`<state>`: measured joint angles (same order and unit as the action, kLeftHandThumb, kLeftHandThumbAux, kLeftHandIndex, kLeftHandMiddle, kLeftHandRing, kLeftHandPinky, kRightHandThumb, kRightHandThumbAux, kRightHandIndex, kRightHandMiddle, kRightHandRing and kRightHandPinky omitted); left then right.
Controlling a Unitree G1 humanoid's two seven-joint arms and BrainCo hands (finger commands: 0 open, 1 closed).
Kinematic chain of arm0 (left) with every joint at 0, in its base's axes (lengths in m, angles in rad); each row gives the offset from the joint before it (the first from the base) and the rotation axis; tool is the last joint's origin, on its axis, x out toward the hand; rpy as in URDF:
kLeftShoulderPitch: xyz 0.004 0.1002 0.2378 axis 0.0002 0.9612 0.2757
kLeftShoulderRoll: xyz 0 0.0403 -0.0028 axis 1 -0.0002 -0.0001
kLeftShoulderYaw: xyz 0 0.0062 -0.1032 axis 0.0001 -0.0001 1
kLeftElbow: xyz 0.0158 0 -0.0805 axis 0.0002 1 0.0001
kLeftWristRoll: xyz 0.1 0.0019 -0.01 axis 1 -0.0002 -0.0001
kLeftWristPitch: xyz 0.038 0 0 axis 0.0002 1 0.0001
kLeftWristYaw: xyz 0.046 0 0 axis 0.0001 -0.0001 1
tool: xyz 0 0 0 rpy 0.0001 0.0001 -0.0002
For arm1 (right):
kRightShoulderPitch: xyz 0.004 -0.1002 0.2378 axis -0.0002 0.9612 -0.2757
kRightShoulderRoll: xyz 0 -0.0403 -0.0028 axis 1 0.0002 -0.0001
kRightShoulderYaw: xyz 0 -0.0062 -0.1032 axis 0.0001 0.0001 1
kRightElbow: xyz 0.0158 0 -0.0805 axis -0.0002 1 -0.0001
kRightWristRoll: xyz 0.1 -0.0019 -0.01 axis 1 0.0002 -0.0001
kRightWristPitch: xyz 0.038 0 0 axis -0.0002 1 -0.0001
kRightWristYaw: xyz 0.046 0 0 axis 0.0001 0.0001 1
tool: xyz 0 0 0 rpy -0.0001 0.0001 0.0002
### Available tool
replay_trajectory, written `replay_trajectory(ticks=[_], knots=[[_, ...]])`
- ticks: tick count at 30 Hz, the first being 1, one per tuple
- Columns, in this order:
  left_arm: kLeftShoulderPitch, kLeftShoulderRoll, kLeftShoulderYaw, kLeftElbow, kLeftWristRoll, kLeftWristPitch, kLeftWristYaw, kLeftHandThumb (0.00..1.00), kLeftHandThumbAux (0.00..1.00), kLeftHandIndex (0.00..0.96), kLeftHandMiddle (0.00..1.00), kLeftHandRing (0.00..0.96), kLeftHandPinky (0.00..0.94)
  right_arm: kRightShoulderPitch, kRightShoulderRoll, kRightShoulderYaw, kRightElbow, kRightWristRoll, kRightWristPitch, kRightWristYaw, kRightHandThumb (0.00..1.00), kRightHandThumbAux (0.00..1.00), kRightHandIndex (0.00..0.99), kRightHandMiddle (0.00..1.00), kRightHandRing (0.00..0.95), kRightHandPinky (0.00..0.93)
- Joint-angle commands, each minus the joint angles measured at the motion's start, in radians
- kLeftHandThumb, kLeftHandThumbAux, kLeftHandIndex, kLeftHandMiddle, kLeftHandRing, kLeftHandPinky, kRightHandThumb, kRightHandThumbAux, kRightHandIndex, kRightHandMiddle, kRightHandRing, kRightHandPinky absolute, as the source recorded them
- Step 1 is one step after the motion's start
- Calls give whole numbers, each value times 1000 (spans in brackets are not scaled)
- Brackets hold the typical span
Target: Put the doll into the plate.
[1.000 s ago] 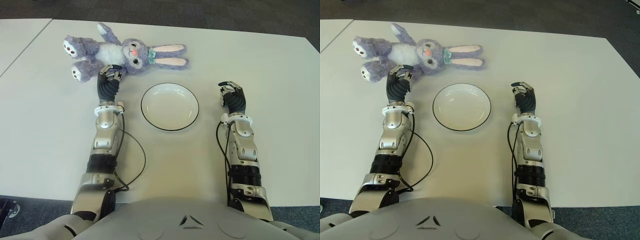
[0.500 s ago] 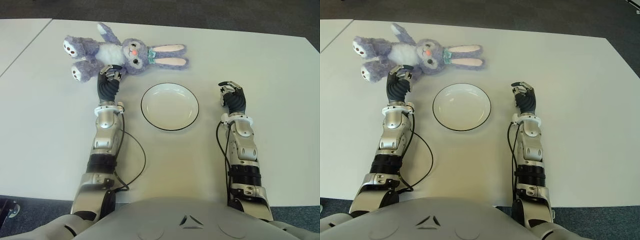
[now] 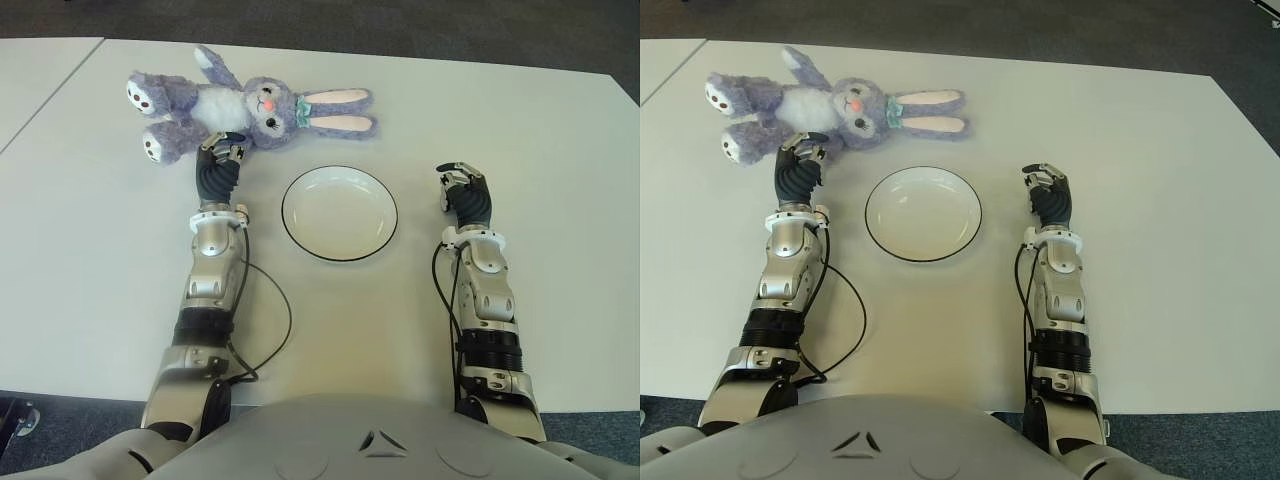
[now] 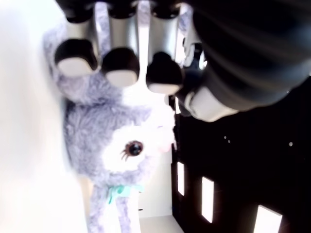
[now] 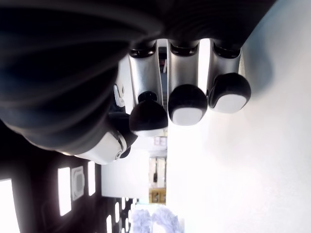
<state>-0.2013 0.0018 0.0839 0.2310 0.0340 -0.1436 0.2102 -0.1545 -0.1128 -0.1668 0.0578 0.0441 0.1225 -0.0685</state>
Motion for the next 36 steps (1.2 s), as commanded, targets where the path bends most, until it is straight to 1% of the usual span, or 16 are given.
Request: replay_trajectory(ticks=[1, 5, 9, 15, 17, 21, 25, 29, 36], knots=[[72, -17, -22, 13, 49, 16, 34, 714, 703, 443, 874, 885, 881, 50, 17, 1, 33, 5, 19, 1, 727, 710, 441, 877, 882, 889], [72, -6, -34, 20, 90, -6, 57, 715, 702, 443, 875, 883, 877, 49, 17, 2, 33, 4, 21, 1, 727, 710, 441, 878, 882, 890], [69, 6, -46, 40, 134, -58, 84, 716, 702, 443, 870, 878, 869, 47, 15, 2, 38, 3, 20, 3, 726, 710, 441, 878, 882, 889], [60, 29, -65, 82, 188, -161, 110, 717, 702, 443, 864, 874, 863, 44, 13, 3, 45, 3, 17, 8, 726, 710, 441, 880, 882, 890], [63, 39, -83, 74, 233, -196, 136, 718, 701, 443, 861, 872, 859, 42, 13, 2, 48, 4, 15, 10, 726, 710, 441, 880, 882, 890], [46, 90, -121, 84, 373, -258, 216, 718, 701, 443, 862, 871, 862, 39, 16, 1, 56, 6, 7, 13, 726, 710, 441, 880, 882, 890], [25, 131, -143, 97, 458, -284, 261, 716, 701, 443, 865, 873, 868, 37, 19, -2, 63, 9, -1, 17, 726, 710, 441, 881, 882, 894], [5, 175, -163, 107, 529, -292, 290, 714, 701, 443, 867, 876, 872, 35, 21, -3, 68, 5, -6, 16, 727, 710, 441, 882, 884, 895], [-16, 226, -184, 105, 589, -294, 320, 711, 703, 443, 868, 878, 879, 36, 28, 0, 66, 0, -2, 9, 727, 710, 441, 882, 884, 892]])
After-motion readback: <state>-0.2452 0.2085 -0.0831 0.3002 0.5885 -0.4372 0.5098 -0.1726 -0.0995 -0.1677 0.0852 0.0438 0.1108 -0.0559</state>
